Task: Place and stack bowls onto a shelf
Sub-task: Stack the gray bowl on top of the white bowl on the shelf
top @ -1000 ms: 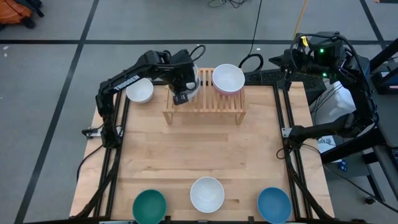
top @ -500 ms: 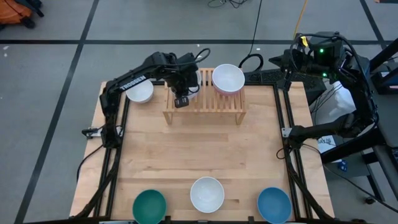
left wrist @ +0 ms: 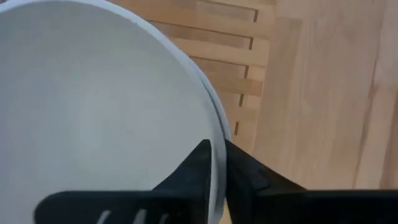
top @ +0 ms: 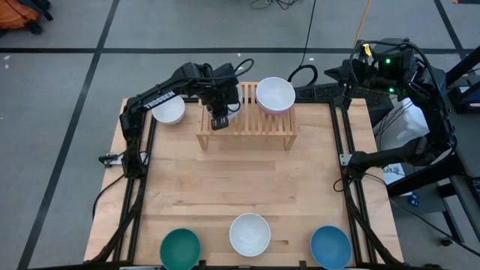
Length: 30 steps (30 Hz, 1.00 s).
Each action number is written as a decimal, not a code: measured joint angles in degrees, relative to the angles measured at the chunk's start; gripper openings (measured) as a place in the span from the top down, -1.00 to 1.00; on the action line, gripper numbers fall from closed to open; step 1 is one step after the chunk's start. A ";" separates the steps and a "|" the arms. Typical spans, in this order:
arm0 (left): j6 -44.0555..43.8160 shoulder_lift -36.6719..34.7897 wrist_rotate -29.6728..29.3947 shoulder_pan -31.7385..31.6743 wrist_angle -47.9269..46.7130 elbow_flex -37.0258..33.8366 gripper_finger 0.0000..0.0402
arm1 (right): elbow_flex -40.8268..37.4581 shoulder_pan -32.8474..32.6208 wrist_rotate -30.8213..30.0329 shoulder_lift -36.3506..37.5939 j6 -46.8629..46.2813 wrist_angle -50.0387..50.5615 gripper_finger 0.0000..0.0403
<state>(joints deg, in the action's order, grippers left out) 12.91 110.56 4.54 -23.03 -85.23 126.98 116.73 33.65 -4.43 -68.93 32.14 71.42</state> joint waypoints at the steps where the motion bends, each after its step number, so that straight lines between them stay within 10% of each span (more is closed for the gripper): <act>1: -0.83 0.00 0.00 0.00 -0.01 0.00 0.76 | 0.00 0.00 0.00 0.00 0.00 0.00 1.00; 30: -5.48 -3.61 -2.09 0.46 2.00 -0.04 0.69 | 0.00 0.00 -0.02 0.02 0.02 0.02 1.00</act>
<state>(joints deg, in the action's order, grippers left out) 7.43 106.95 2.45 -22.57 -83.23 126.93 116.73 33.65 -4.45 -68.90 32.16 71.44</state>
